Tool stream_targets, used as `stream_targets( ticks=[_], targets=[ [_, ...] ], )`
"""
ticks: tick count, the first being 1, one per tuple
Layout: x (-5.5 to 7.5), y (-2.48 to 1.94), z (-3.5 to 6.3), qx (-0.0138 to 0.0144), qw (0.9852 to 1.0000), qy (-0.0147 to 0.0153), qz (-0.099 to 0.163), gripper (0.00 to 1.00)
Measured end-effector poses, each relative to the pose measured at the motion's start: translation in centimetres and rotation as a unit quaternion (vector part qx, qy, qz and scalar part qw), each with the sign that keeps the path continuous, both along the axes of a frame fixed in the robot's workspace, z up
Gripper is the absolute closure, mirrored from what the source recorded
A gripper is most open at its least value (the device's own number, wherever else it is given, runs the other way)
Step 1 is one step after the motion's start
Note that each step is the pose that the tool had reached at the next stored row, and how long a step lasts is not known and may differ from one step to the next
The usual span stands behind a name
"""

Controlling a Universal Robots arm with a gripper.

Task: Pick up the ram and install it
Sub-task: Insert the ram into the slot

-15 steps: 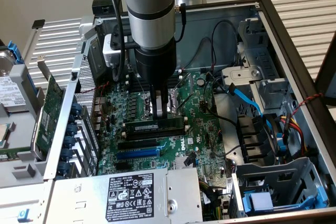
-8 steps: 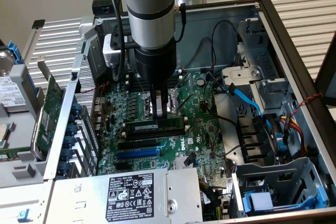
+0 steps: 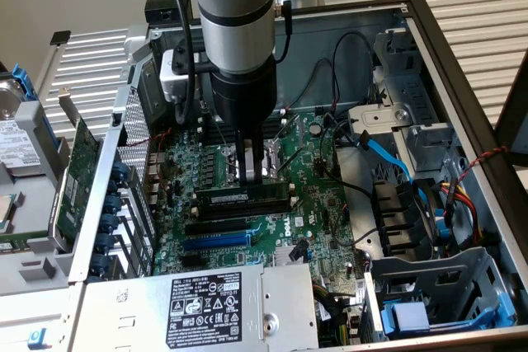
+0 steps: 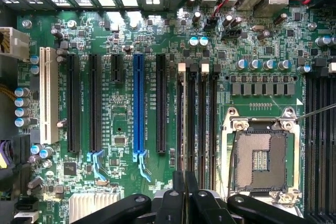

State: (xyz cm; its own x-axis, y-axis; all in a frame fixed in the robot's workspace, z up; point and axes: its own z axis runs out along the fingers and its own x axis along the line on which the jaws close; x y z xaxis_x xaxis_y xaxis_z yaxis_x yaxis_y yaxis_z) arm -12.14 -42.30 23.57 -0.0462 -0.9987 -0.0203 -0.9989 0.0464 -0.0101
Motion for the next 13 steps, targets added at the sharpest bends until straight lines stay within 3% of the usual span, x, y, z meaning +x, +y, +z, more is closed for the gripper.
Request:
stream_targets(
  ticks=[9, 13],
  targets=[
    [0.0, -0.11, 0.02, -0.0002, 1.0, 0.0, 0.001, 0.87],
    [0.0, -0.1, 0.02, -0.0005, 1.0, -0.0016, 0.002, 0.87]
  ],
)
